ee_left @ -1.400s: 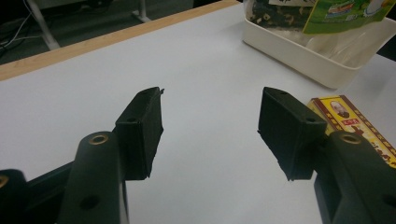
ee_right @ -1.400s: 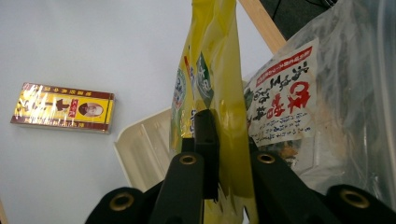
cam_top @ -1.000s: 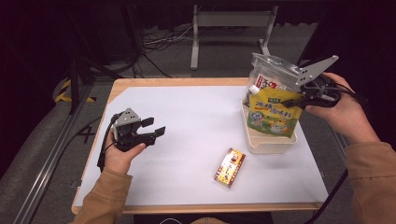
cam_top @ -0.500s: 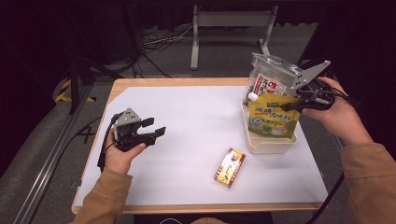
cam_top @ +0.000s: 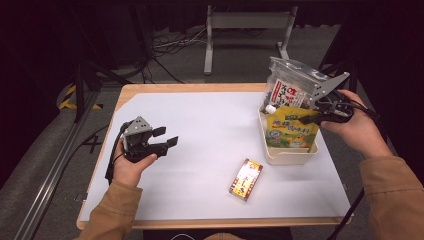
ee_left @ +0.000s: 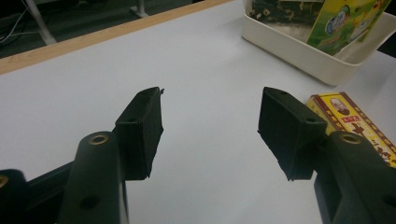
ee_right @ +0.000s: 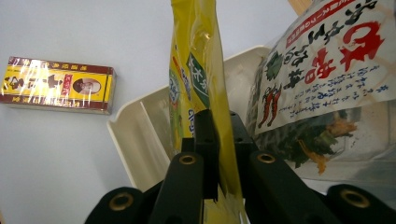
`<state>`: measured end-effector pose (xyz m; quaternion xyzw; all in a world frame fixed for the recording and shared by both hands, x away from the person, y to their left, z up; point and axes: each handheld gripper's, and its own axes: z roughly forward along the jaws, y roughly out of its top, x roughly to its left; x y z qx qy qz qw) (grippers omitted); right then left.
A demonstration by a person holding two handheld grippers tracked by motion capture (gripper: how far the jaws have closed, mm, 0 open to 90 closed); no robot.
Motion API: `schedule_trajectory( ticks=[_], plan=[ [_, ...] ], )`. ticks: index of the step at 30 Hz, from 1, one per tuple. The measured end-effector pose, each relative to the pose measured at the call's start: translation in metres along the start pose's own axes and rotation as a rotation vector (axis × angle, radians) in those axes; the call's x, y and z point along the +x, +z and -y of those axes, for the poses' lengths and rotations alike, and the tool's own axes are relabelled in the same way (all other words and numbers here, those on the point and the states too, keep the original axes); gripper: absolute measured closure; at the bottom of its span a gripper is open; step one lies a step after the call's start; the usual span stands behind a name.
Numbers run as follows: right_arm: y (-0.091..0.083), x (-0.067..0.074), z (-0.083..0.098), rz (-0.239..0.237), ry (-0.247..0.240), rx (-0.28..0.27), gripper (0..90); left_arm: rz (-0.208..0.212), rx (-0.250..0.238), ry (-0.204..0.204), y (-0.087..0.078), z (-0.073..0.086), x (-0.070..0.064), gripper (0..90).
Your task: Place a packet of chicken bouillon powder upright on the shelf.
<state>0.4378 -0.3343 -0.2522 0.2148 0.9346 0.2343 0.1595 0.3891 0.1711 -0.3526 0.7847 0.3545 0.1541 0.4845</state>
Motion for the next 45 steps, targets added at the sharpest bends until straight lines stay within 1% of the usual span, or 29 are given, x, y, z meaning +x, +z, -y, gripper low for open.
schedule_trajectory(
  ticks=[4,6,12,16,17,19,21,22,26,27,28,29,30,31,32,35,36,40,42,43,45],
  plan=[
    [0.005,0.000,0.004,-0.011,0.019,0.006,86.7,0.010,0.006,-0.007,0.001,0.000,-0.001,40.7],
    [0.006,-0.001,0.005,-0.009,0.027,0.006,86.6,0.009,0.007,0.000,0.002,0.000,-0.001,40.7],
    [0.008,-0.001,0.008,-0.010,0.045,0.024,86.7,0.013,0.010,-0.001,0.003,0.000,-0.002,40.6],
    [0.008,-0.003,0.011,-0.008,0.061,0.014,86.7,0.015,0.014,0.006,0.003,0.000,-0.002,40.6],
    [0.008,-0.003,0.012,-0.009,0.066,0.011,86.7,0.015,0.013,0.001,0.004,0.000,-0.002,40.6],
    [0.007,-0.003,0.013,-0.007,0.067,0.008,86.6,0.011,0.013,0.003,0.004,0.000,-0.003,40.5],
    [0.007,-0.002,0.013,-0.010,0.067,0.009,86.2,0.017,0.017,0.007,0.005,0.000,-0.003,40.5],
    [0.007,-0.002,0.013,-0.008,0.064,0.010,85.7,0.018,0.019,0.003,0.005,0.001,-0.004,40.5],
    [0.007,-0.001,0.011,0.006,0.073,0.015,80.4,0.018,0.022,0.002,0.008,0.001,-0.005,38.5],
    [0.007,-0.001,0.011,0.006,0.073,0.015,80.4,0.018,0.022,0.002,0.008,0.001,-0.005,38.2],
    [0.007,0.000,0.011,0.005,0.074,0.011,78.0,0.019,0.027,0.000,0.008,0.001,-0.005,38.2],
    [0.006,0.000,0.010,0.021,0.073,0.001,69.4,0.021,0.026,-0.004,0.009,0.001,-0.005,37.4],
    [0.006,0.000,0.010,0.033,0.079,-0.001,68.2,0.021,0.026,-0.004,0.009,0.001,-0.005,37.2],
    [0.006,0.000,0.010,0.033,0.079,-0.001,68.2,0.019,0.025,-0.007,0.009,0.001,-0.006,37.2],
    [0.004,0.000,0.010,0.031,0.079,-0.006,66.6,0.021,0.027,0.001,0.009,0.001,-0.006,37.1],
    [0.001,0.002,0.008,0.041,0.077,-0.030,58.5,0.024,0.033,0.005,0.010,0.001,-0.007,36.7],
    [-0.001,0.002,0.007,0.052,0.075,-0.036,56.7,0.024,0.032,0.001,0.010,0.001,-0.007,36.5],
    [-0.007,0.003,0.006,0.055,0.076,-0.050,55.9,0.023,0.035,0.006,0.011,0.002,-0.010,36.0],
    [-0.012,0.003,0.005,0.059,0.081,-0.080,55.1,0.019,0.048,0.019,0.011,0.002,-0.010,35.9],
    [-0.015,0.004,0.004,0.058,0.079,-0.089,54.9,0.021,0.051,0.014,0.012,0.002,-0.011,35.7],
    [-0.019,0.006,0.002,0.066,0.074,-0.103,54.7,0.022,0.056,0.018,0.013,0.002,-0.012,35.5]
  ],
)
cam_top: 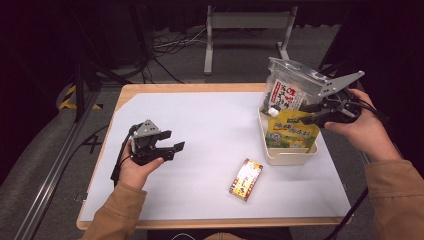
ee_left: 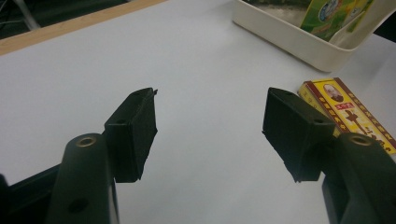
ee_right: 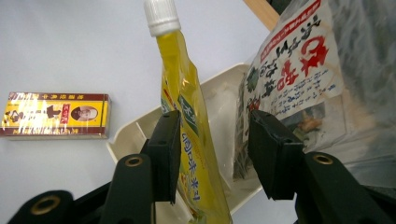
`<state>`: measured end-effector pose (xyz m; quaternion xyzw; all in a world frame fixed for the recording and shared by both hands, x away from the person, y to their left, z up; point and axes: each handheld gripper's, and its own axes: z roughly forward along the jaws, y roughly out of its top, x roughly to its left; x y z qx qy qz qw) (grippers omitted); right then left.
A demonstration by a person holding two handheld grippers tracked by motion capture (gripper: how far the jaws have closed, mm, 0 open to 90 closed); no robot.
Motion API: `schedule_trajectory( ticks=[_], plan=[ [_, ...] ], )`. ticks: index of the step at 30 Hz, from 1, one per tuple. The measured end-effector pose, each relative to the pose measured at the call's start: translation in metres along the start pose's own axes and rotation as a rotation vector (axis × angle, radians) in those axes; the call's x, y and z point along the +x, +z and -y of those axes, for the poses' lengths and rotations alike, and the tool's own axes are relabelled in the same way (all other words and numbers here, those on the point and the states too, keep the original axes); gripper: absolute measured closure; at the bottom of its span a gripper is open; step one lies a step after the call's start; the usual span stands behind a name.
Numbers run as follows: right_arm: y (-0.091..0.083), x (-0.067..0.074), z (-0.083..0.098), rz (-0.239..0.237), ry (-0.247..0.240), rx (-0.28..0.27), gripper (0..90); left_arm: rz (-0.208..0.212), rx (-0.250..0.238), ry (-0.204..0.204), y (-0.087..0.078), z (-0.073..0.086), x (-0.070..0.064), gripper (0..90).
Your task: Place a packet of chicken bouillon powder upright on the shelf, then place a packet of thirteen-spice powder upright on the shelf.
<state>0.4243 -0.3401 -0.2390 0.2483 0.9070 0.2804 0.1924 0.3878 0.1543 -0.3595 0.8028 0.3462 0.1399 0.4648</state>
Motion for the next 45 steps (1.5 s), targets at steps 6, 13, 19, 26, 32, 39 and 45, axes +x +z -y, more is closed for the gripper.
schedule_trajectory(
  ticks=[6,13,19,26,32,39,45],
  plan=[
    [-0.013,0.009,-0.004,0.041,0.011,-0.037,53.2,0.012,0.032,0.017,0.003,-0.001,-0.006,35.4],
    [-0.025,0.019,-0.009,0.053,0.007,-0.078,51.8,0.024,0.045,0.029,0.005,-0.003,-0.012,35.4],
    [-0.034,0.029,-0.011,0.038,0.020,-0.120,50.6,0.046,0.065,0.038,0.008,-0.004,-0.018,35.4],
    [-0.043,0.041,-0.007,0.023,0.055,-0.164,49.7,0.092,0.090,0.049,0.016,-0.006,-0.033,33.9],
    [-0.047,0.047,-0.004,0.023,0.065,-0.181,48.4,0.136,0.091,0.032,0.022,-0.008,-0.044,31.7],
    [-0.047,0.054,0.004,0.014,0.090,-0.215,46.9,0.173,0.116,0.054,0.033,-0.011,-0.061,30.9],
    [-0.047,0.059,0.010,0.013,0.110,-0.229,45.5,0.213,0.148,0.032,0.043,-0.014,-0.071,29.0]
  ],
)
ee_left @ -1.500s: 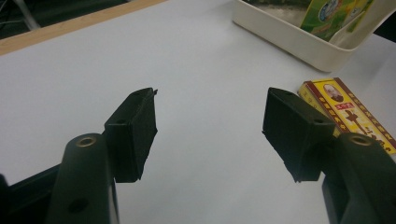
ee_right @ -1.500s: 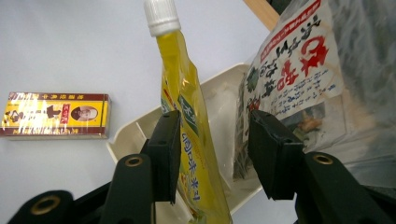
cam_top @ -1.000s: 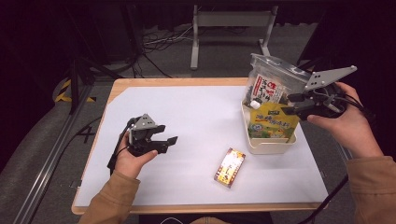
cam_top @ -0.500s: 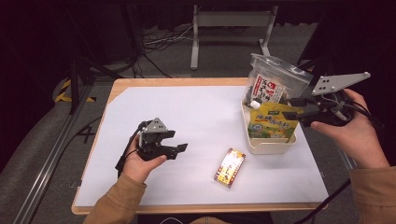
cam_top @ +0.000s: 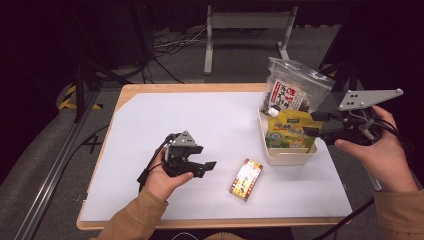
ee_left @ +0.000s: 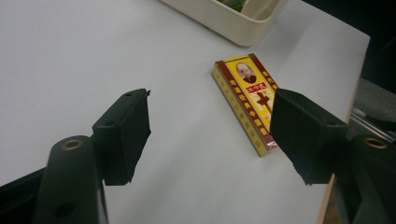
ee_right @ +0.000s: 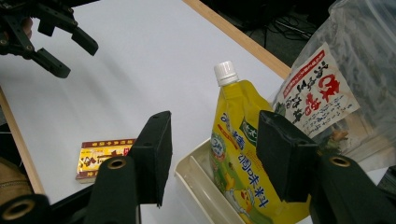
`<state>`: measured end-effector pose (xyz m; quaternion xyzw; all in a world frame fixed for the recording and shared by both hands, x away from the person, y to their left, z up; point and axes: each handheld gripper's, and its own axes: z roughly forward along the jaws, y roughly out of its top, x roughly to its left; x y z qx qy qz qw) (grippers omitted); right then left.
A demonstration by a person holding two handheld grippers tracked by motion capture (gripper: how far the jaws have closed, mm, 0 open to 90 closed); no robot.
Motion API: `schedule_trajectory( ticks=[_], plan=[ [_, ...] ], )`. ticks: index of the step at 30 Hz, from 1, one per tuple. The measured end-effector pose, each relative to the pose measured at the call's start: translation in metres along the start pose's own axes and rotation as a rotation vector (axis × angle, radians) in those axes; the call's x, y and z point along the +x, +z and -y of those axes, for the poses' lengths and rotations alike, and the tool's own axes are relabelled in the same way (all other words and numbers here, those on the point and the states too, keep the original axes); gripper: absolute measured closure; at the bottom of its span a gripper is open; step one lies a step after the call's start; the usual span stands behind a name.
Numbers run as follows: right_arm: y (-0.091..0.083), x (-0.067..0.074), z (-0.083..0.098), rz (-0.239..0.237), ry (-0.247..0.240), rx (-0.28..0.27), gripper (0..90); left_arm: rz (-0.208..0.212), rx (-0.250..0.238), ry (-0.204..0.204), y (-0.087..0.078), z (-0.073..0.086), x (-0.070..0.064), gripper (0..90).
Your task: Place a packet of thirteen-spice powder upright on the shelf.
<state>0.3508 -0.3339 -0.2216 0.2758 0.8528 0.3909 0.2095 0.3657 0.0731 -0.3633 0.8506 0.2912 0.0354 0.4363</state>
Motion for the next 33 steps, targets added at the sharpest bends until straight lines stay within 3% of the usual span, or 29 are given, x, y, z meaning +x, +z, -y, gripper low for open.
schedule_trajectory(
  ticks=[14,29,33],
  plan=[
    [0.004,0.013,0.022,-0.027,0.029,-0.063,43.1,0.015,0.065,0.026,0.032,0.001,-0.025,27.6],
    [0.029,0.019,0.057,-0.025,0.026,-0.080,39.9,0.028,0.126,0.041,0.064,-0.005,-0.048,27.3],
    [0.033,0.021,0.063,-0.013,0.031,-0.083,39.4,0.007,0.166,0.091,0.074,-0.004,-0.053,26.3]
  ],
)
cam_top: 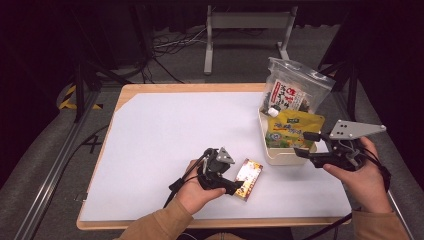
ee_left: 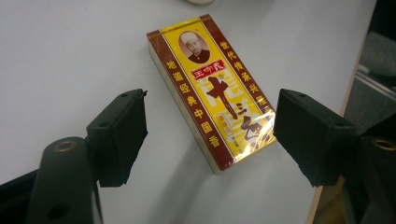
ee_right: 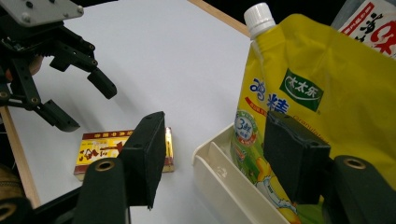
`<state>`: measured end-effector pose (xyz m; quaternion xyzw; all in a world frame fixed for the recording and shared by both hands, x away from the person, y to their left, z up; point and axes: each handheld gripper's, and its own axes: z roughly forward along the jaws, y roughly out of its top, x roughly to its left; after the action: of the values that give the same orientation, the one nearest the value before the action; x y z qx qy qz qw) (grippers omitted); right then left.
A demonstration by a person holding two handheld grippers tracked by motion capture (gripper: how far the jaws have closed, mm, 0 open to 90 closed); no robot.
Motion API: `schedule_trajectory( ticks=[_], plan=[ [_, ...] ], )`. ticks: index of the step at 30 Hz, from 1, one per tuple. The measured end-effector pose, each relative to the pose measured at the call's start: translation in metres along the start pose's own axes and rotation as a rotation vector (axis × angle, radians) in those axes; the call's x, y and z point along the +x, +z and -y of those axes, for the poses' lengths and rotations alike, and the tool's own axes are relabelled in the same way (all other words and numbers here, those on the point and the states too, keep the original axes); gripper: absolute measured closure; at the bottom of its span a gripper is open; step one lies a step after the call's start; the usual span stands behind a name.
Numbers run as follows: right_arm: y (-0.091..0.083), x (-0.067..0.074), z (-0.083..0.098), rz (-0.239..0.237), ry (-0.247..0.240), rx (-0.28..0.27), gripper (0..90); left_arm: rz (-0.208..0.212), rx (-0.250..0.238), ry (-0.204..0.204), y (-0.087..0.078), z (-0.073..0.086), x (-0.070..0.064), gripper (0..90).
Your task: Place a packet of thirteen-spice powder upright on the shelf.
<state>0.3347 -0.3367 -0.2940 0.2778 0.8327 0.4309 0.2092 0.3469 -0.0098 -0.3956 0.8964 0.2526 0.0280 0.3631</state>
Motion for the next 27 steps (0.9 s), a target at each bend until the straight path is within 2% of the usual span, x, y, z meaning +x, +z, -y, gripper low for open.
schedule_trajectory(
  ticks=[4,8,10,13,14,16,27],
  plan=[
    [0.003,0.001,0.006,0.006,0.014,-0.017,39.0,0.001,0.021,0.007,0.008,-0.001,-0.003,25.4],
    [0.005,0.002,0.007,0.048,-0.009,0.014,38.2,-0.008,0.048,0.016,0.015,-0.002,-0.006,24.0],
    [0.005,0.003,0.007,0.037,-0.003,0.005,37.9,-0.013,0.061,0.020,0.020,-0.003,-0.007,23.3],
    [0.007,0.004,0.009,0.039,-0.003,0.009,37.5,-0.016,0.079,0.000,0.024,-0.003,-0.008,21.1],
    [0.007,0.004,0.009,0.037,-0.001,0.008,37.3,-0.010,0.077,0.001,0.026,-0.004,-0.008,19.8],
    [0.009,0.004,0.010,0.035,-0.004,0.011,37.2,0.003,0.089,-0.023,0.028,-0.005,-0.008,18.1],
    [0.013,0.007,0.010,0.026,-0.006,0.017,37.0,-0.007,0.118,-0.049,0.046,-0.009,-0.015,17.1]
  ],
)
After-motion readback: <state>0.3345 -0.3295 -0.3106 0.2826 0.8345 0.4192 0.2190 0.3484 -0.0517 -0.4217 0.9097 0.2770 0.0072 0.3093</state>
